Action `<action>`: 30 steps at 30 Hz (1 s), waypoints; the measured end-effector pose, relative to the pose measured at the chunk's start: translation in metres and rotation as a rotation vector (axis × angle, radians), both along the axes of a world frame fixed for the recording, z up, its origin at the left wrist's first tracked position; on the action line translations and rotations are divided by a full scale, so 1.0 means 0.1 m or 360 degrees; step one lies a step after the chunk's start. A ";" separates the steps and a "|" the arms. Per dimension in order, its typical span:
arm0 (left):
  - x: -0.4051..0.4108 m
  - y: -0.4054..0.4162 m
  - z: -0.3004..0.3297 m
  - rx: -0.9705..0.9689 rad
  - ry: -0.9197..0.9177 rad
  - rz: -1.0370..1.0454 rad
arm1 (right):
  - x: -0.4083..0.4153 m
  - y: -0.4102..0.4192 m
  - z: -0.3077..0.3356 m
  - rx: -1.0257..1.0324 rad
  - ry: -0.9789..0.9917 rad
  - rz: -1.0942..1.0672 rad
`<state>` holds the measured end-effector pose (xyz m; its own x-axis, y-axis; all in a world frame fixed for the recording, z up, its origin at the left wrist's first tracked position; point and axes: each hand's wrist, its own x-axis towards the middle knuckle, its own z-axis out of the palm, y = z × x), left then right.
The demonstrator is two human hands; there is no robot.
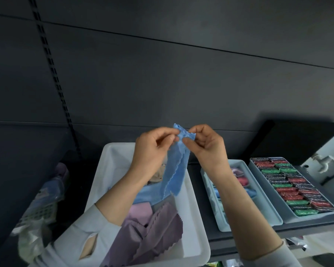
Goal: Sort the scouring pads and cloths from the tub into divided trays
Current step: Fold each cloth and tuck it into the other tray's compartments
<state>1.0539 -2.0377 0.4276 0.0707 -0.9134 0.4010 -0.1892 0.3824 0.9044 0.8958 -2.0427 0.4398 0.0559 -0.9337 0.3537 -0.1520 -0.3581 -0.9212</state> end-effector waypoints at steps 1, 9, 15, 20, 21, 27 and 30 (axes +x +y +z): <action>0.02 -0.02 -0.05 -0.0051 -0.0077 0.0059 | -0.02 -0.01 0.01 0.0027 -0.0068 0.0032; 0.07 -0.02 -0.27 0.0394 0.0088 -0.0602 | -0.17 -0.10 0.18 0.0172 -0.0546 0.0205; -0.05 0.02 -0.28 0.0493 0.0332 -0.0435 | -0.19 -0.06 -0.08 0.0862 -0.0583 0.0206; -0.08 -0.02 -0.39 0.0556 0.0289 -0.0195 | -0.20 0.06 -0.43 0.1046 -0.0463 0.0308; -0.08 -0.02 -0.41 0.0582 0.0255 -0.0183 | -0.21 0.06 -0.46 0.1005 -0.0443 0.0303; -0.06 -0.01 -0.33 0.0635 0.0386 -0.0389 | -0.25 0.06 -0.40 0.0692 -0.0394 0.0262; -0.07 -0.05 -0.28 0.0448 0.0359 -0.0317 | -0.25 0.04 -0.36 0.0458 -0.0248 0.0095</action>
<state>1.0474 -2.0422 0.3994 -0.0612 -0.9898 0.1283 0.0782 0.1234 0.9893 0.8711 -2.0387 0.4038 0.0797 -0.9932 0.0844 0.0119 -0.0837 -0.9964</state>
